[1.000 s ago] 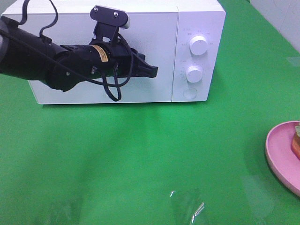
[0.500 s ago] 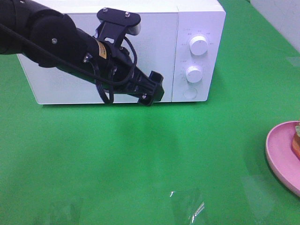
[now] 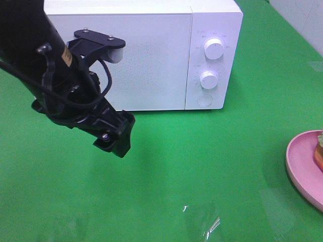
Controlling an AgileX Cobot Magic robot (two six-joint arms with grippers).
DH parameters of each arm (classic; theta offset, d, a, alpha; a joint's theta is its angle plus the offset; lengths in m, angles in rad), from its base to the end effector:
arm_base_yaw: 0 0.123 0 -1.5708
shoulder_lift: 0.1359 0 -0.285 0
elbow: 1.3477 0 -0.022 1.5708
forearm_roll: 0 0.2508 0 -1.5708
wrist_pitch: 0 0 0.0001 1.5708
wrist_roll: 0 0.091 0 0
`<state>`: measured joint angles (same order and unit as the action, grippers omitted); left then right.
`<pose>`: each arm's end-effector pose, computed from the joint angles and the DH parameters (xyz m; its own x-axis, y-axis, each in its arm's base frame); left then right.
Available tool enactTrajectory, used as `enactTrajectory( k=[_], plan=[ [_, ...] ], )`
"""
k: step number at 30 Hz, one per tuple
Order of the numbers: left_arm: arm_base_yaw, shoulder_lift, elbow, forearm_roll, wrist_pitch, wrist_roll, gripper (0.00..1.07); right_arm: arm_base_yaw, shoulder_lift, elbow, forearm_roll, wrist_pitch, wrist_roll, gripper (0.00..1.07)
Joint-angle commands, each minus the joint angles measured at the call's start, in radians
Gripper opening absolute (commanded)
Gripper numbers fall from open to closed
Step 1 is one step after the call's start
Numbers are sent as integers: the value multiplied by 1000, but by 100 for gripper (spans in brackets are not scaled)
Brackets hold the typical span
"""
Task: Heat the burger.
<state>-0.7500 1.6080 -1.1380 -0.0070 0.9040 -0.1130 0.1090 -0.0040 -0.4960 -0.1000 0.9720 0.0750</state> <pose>0.2304 -0.2153 0.2431 -0.7775 0.5643 -0.2777 0.5958 0.8022 -0.0381 -0.0010 -0.0077 0.2838 -0.3715 -0.0221 -0.9282 -0.0255 0.9996 -0.0136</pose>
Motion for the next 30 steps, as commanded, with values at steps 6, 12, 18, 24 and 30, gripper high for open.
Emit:
enactTrajectory(
  k=[6, 12, 18, 24, 30],
  plan=[
    [175, -110, 6, -4, 145, 1, 100, -5, -27, 5, 1, -11, 3, 73],
    [352, -178, 6, -13, 205, 51, 100, -5, -27, 5, 1, -11, 2, 73],
    [609, -265, 6, -66, 274, 170, 100, -5, -27, 5, 1, -11, 2, 73],
    [753, -331, 6, -131, 294, 231, 100, -5, -27, 5, 1, -11, 2, 73],
    [801, -454, 54, -155, 289, 260, 100, -5, -27, 5, 1, -11, 2, 73]
  ],
)
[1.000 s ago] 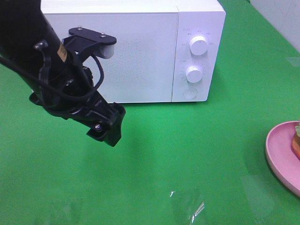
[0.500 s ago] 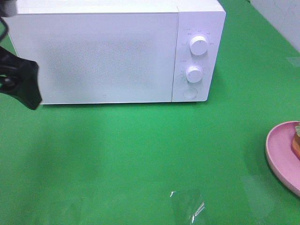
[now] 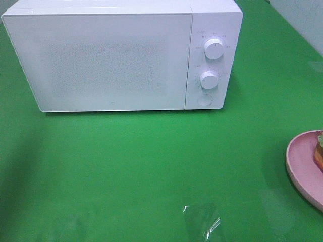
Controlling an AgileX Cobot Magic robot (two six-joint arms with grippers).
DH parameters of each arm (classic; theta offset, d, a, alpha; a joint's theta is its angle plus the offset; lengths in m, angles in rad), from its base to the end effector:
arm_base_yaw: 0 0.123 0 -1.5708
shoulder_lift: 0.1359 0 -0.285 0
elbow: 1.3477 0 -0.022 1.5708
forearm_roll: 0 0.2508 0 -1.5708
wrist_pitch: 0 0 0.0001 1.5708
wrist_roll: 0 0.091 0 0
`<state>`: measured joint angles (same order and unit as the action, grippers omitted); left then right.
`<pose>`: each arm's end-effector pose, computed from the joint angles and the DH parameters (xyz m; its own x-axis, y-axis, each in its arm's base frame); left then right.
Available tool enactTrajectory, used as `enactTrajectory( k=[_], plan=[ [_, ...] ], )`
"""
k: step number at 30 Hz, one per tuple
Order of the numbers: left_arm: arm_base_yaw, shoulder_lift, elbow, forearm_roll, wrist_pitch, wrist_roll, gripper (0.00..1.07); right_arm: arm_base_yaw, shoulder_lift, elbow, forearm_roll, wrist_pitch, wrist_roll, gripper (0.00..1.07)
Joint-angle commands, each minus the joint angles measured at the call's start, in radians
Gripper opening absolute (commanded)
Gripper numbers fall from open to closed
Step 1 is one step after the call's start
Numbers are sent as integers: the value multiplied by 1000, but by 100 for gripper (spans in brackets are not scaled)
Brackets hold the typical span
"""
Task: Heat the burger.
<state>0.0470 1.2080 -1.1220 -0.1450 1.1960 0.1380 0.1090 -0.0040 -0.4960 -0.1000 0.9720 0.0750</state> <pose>0.2203 -0.0019 0.3392 -0.9242 0.0403 -0.3798 0.0816 0.9923 -0.0931 -0.0010 -0.0077 0.2838 -0.3715 -0.0221 -0.9282 -0.0255 0.9996 -0.0136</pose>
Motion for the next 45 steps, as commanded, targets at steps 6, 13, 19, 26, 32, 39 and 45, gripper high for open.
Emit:
enactTrajectory(
  k=[6, 13, 19, 26, 32, 39, 45],
  plan=[
    [4, -184, 204, -17, -52, 12, 100, -5, -27, 5, 1, -11, 2, 73],
    [4, -382, 434, -17, -147, 24, 100, -5, -27, 5, 1, -11, 2, 73],
    [4, -596, 575, -16, -208, 41, 100, -5, -27, 5, 1, -11, 2, 73],
    [4, -765, 579, -5, -155, 47, 100, -5, -27, 5, 1, -11, 3, 73],
    [4, -906, 601, -4, -121, 54, 100, -5, -27, 5, 1, -11, 2, 73],
    [4, -1026, 601, -15, -122, 54, 100, -5, -27, 5, 1, -11, 2, 73],
    [4, -1135, 601, -13, -122, 56, 100, -5, -27, 5, 1, -11, 2, 73]
  ],
)
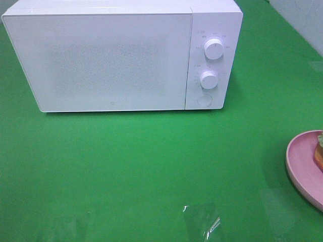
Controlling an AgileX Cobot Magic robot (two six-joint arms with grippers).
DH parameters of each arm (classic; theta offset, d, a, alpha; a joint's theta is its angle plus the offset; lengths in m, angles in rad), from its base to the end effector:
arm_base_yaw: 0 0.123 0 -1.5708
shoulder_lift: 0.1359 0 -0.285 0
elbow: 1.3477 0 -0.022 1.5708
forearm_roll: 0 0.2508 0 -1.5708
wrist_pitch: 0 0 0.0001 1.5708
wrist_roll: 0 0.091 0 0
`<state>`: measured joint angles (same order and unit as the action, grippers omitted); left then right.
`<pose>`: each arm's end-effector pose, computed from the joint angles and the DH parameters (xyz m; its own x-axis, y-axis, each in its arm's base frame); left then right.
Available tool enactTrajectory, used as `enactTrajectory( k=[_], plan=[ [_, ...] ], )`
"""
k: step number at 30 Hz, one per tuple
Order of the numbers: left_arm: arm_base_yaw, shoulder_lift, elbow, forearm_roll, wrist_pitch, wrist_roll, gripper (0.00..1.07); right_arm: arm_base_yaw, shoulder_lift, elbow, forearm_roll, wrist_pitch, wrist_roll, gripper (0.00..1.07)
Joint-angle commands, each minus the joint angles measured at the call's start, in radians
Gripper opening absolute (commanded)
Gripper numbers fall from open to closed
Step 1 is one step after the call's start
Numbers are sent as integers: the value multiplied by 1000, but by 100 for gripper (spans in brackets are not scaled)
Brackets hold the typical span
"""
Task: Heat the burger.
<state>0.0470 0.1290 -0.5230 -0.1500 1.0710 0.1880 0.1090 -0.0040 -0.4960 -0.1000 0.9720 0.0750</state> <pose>0.0128 -0.0114 0.2833 -0.5407 0.0891 -0.8365 0.1259 0.9917 0.0243 -0.0010 -0.0077 0.2838 -0.3715 -0.0221 -0.9282 -0.0255 0.9996 -0.0136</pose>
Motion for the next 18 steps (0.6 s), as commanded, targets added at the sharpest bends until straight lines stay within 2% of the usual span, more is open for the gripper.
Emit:
enactTrajectory(
  k=[1, 4, 18],
  plan=[
    [4, -81, 2, -8, 3, 8, 100, -5, -27, 5, 1, -11, 2, 73],
    [4, -163, 2, -8, 3, 8, 100, -5, -27, 5, 1, -11, 2, 73],
    [4, -159, 4, -8, 3, 7, 99, -5, -27, 5, 1, -11, 2, 73]
  ],
)
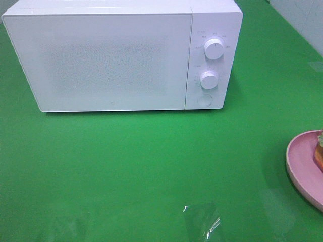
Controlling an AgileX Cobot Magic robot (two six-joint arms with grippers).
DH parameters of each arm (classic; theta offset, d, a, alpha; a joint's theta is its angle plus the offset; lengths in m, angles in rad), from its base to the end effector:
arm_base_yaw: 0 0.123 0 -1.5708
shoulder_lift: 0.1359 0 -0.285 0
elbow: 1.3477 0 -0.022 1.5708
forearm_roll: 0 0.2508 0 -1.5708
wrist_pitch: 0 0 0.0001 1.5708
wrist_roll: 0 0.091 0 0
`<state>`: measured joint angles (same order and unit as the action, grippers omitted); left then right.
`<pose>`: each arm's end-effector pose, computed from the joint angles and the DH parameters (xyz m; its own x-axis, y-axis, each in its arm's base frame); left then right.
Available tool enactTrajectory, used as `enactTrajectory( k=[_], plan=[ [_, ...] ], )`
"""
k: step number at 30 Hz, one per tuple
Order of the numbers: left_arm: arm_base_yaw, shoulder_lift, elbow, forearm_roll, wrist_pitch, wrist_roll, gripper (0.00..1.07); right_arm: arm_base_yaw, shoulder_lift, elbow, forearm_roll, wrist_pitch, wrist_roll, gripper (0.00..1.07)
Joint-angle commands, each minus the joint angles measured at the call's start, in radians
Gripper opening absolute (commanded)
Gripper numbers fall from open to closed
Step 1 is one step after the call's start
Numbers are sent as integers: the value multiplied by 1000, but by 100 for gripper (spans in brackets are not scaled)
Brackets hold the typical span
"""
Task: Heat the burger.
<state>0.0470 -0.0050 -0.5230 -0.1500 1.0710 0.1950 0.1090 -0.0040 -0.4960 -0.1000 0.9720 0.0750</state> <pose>-0.0087 -0.0124 0.2835 -0.4234 0.1015 -0.9002 0.1241 0.9908 0.0534 -0.0010 -0.0077 0.2838 -0.3715 -0.0221 -0.9282 -0.0255 0.9996 -0.0136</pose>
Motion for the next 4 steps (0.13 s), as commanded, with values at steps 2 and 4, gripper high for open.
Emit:
enactTrajectory(
  k=[2, 4],
  plan=[
    [4, -25, 4, -8, 3, 0, 99, -5, -27, 5, 1, -11, 2, 73],
    [4, -25, 4, -8, 3, 0, 99, -5, -27, 5, 1, -11, 2, 73]
  ],
)
